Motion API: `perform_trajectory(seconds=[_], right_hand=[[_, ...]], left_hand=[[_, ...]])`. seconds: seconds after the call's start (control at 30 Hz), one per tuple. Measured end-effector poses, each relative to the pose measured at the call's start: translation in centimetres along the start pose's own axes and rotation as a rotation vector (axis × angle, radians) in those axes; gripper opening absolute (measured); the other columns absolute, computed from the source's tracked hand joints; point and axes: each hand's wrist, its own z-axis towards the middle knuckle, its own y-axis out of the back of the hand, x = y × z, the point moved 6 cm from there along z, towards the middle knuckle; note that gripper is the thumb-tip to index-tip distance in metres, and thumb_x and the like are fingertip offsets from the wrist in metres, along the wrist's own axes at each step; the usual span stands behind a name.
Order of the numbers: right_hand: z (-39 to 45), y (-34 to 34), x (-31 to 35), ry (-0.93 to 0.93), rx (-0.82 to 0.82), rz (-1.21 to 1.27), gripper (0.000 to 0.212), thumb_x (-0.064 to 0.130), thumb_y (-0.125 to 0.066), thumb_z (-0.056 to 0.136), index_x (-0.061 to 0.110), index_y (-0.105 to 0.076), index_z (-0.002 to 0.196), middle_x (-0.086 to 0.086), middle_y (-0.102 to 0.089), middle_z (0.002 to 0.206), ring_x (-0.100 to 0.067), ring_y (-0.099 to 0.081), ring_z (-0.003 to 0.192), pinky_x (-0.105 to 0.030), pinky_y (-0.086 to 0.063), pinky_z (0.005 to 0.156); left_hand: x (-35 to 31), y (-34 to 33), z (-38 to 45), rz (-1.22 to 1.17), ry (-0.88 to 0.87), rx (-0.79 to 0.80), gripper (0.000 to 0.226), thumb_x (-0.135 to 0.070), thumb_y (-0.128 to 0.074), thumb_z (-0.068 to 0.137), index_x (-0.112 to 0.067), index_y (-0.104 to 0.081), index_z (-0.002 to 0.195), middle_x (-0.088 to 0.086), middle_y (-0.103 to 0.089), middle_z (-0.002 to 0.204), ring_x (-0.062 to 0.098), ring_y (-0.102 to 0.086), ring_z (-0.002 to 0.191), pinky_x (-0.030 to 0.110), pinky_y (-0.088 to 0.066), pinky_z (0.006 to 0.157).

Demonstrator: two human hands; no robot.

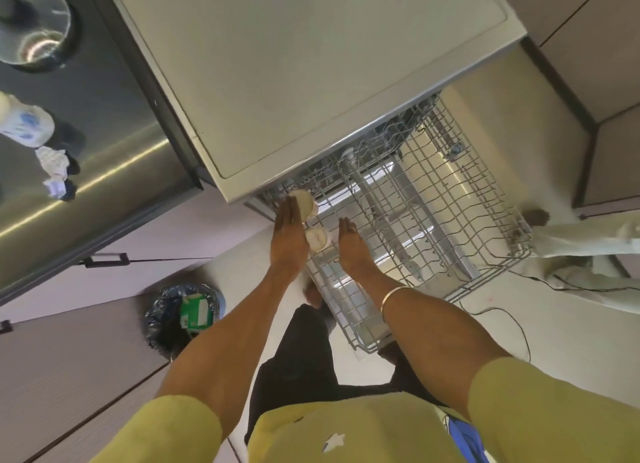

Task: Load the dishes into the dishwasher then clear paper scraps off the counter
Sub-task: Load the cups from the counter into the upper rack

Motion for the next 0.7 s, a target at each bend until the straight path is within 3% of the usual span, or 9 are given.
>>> perform_trajectory(seconds=[0.27,0.5,0.63,0.7], right_hand=[[-4.5,5.4,3.4,-0.094,-0.032,0.014,0.083,-0.006,-0.061,0.081,-0.001,-0.018,0.152,-0.023,-0.026,0.154,-0.038,-0.036,0.138,-0.047,-0.047,0.103],[-6.7,6.7,6.0,-0.041,-0.015,-0.026,0.080,0.013,-0.061,0.092,-0.001,-0.012,0.153,-0.023,-0.015,0.159,-0.037,-0.020,0.147,-0.048,-0.035,0.113],[-8.0,8.6,7.2,-0.028,-0.055,-0.009,0.069,0.017,-0.058,0.095,-0.002,-0.021,0.150,-0.021,-0.025,0.156,-0.037,-0.034,0.140,-0.046,-0.042,0.107],[-8.5,9.6,7.9,0.009,-0.093,-0.017,0.067,0.017,-0.057,0.095,-0.002,-0.022,0.149,-0.020,-0.024,0.156,-0.035,-0.033,0.141,-0.044,-0.039,0.108]], left_hand=[[-1.6,3.6,-3.1,0.059,-0.027,0.097,0.084,-0.013,-0.061,0.092,-0.001,-0.006,0.155,0.019,-0.016,0.162,0.033,-0.014,0.151,0.047,-0.019,0.122],[-2.4,7.1,-4.5,0.057,-0.039,0.093,0.075,-0.008,-0.057,0.091,0.000,-0.017,0.153,0.018,-0.022,0.160,0.031,-0.016,0.150,0.043,-0.015,0.124],[-2.1,8.3,-5.9,0.055,-0.002,0.085,0.073,-0.019,-0.059,0.092,-0.002,-0.021,0.152,0.018,-0.028,0.157,0.033,-0.021,0.147,0.043,-0.020,0.122],[-1.9,8.7,-7.4,0.069,0.002,0.083,0.072,-0.020,-0.056,0.095,-0.001,-0.017,0.153,0.020,-0.024,0.158,0.034,-0.018,0.148,0.045,-0.019,0.122]])
